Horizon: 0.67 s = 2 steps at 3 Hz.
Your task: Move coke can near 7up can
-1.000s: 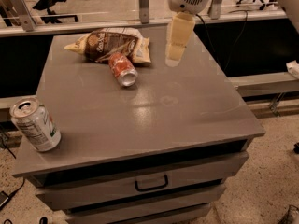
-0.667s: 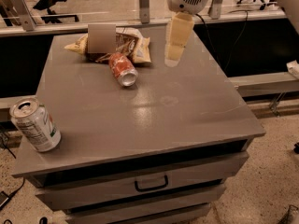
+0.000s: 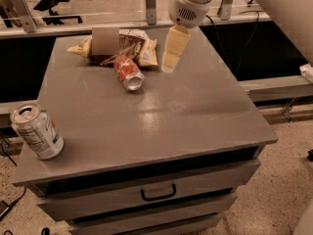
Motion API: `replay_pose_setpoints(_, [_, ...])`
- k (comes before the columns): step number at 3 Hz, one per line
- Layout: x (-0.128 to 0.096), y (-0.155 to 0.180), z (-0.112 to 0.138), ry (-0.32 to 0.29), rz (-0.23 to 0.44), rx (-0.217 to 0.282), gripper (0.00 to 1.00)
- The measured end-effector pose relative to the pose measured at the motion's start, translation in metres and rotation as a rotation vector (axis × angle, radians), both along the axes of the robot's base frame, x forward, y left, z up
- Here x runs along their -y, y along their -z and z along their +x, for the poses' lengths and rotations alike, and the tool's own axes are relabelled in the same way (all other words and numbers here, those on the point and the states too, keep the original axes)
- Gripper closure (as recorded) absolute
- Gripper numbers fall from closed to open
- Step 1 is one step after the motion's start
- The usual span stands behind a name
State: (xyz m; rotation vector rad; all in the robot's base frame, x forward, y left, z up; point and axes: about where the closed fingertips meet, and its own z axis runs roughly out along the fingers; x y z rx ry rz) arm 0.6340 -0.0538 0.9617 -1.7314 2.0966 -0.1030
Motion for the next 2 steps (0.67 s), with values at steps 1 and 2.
replay_pose_setpoints(1, [0.003,0.025,0.027,0.183,0.093,-0.021,0.00])
replay_pose_setpoints(2, [-0.007,0.051,0.064,0.333,0.125,-0.085,0.00])
